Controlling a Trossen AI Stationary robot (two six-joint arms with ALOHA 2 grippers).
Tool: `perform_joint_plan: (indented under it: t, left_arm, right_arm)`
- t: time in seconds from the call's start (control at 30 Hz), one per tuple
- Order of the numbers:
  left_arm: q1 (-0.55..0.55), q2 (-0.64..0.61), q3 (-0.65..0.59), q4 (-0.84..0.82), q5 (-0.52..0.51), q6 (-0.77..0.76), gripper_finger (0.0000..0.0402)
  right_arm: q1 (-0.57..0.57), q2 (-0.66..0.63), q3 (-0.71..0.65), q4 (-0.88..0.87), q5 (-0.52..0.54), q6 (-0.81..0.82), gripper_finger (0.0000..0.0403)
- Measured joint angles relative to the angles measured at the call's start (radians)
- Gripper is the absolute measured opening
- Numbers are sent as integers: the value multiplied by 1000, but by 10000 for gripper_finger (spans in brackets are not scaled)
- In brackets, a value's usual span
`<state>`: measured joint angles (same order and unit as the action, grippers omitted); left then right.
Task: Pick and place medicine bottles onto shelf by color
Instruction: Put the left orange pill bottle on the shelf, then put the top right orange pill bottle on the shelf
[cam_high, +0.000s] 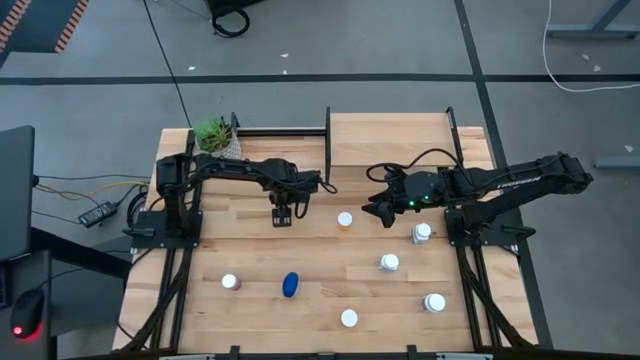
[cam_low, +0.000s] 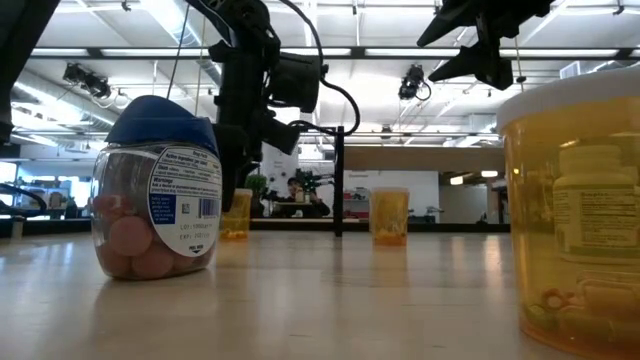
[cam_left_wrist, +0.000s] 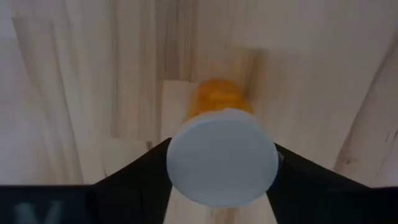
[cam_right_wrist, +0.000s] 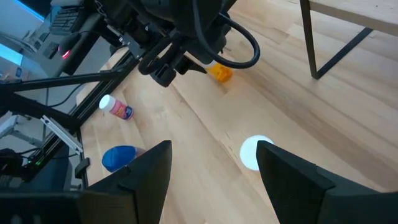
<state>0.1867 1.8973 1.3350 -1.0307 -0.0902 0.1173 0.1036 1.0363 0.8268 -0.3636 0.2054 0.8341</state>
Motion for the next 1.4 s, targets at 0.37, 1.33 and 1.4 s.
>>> perform_joint_plan:
  t: [0.37,1.33,1.4]
  left_arm:
    - [0,0,137,-128,-4,1,235]
    - [89,0,738,-447,-4,125,178]
    - [99,-15,741,-425,34,104,193]
  right_arm:
    - [0,0,0,0,3,0,243]
    - [0,36,2,2,-15,-54,243]
    - [0,66,2,-2,-54,-87,245]
